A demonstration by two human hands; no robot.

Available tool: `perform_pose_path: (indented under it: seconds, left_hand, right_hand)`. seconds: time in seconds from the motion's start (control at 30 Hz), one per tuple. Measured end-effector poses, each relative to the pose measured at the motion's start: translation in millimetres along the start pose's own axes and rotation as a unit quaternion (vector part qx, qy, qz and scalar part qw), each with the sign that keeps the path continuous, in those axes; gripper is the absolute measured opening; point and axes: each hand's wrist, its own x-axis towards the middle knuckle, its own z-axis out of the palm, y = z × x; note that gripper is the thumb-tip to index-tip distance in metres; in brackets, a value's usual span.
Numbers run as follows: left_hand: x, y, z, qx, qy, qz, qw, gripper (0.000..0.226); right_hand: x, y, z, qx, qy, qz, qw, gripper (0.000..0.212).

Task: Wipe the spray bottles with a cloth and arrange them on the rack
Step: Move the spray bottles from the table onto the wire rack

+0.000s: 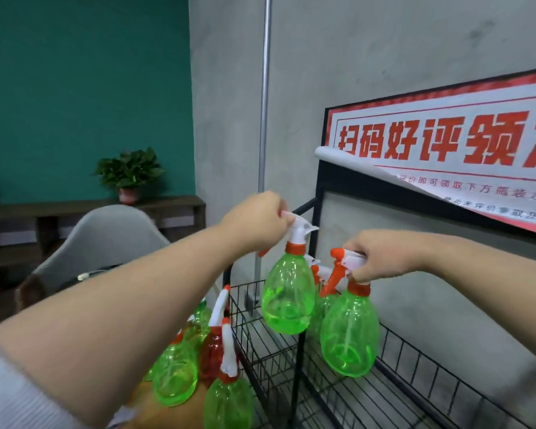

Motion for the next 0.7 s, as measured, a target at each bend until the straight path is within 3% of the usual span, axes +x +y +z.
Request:
perform_pose_path:
  seconds: [0.27,0.4,0.57,0.7]
  left_hand:
    - [29.8,7.8,104.6,-0.085,-0.025,-0.014,0.996,0.013]
    - [40.6,9.0,146.9,-0.112,-0.038,-0.023,0.993,0.019]
    - [43.0,7.2,185.8,-0.128,-0.035,-0.023,0.991,0.028]
    - [45.8,7.1,206.9,-0.143,-0.031,-0.021,0.989,0.022]
  right_hand:
    - [17.5,33.3,28.7,-0.053,-0.084,0.027,0.995,0.024]
    - [24.5,43.2,50.4,-0.060,-0.140,0.020,0.988,0.009]
    - [30.5,51.7,68.1,-0.073,-0.182,0.055,0.979,0.018]
    - [34.0,58.9,74.3,-0.093,-0.204,0.088,0.971,0.026]
